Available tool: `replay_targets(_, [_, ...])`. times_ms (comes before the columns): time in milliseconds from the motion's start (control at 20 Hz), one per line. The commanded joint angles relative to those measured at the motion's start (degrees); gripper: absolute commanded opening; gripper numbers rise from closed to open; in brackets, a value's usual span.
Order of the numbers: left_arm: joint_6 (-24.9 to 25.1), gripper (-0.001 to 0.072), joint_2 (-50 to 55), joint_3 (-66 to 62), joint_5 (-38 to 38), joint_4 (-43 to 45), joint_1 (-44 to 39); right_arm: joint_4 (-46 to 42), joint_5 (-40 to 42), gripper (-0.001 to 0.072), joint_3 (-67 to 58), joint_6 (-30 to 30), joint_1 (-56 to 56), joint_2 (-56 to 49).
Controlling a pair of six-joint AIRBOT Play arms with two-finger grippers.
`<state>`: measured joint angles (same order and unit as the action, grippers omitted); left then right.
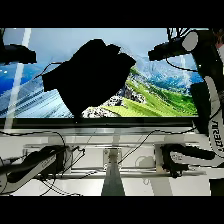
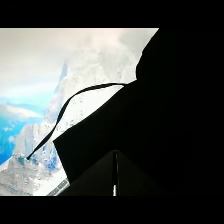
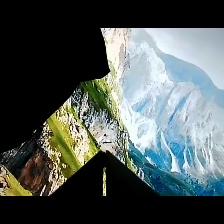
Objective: Fold the clothes and pants, and hang the long-sleeved shirts on hangers.
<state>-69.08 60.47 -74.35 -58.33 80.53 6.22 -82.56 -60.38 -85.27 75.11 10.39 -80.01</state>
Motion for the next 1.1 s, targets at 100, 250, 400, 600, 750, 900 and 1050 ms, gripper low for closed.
replay_targets(100, [0.02,0.001,0.04,0.0,0.02,0.0,-0.02,0.0,-0.02,0.0017,-0.02,0.0,-0.04,-0.02])
replay_targets(250, [0.02,0.0009,0.04,0.0,0.02,0.0,-0.04,0.0,-0.02,0.0017,-0.02,0.0,-0.04,-0.04])
replay_targets(400, [0.02,0.001,0.04,0.0,0.02,0.0,-0.02,0.02,0.04,0.0017,-0.02,0.02,-0.04,-0.04])
replay_targets(600, [0.02,0.001,0.04,0.0,0.02,0.0,-0.04,1.64,0.2,0.0018,-0.02,0.28,-0.04,-0.04])
replay_targets(750, [0.02,0.001,0.04,0.0,0.02,0.0,-0.02,9.33,-0.48,0.0018,-0.02,4.55,0.02,0.0])
replay_targets(900, [0.0,0.001,0.04,0.0,0.04,-0.07,-0.04,19.39,-1.66,0.0018,0.0,-3.23,2.43,-0.07])
replay_targets(1050, [0.0,0.0009,0.04,0.0,0.04,-0.04,-0.04,17.62,-6.47,0.0018,0.0,-13.75,12.07,-0.81])
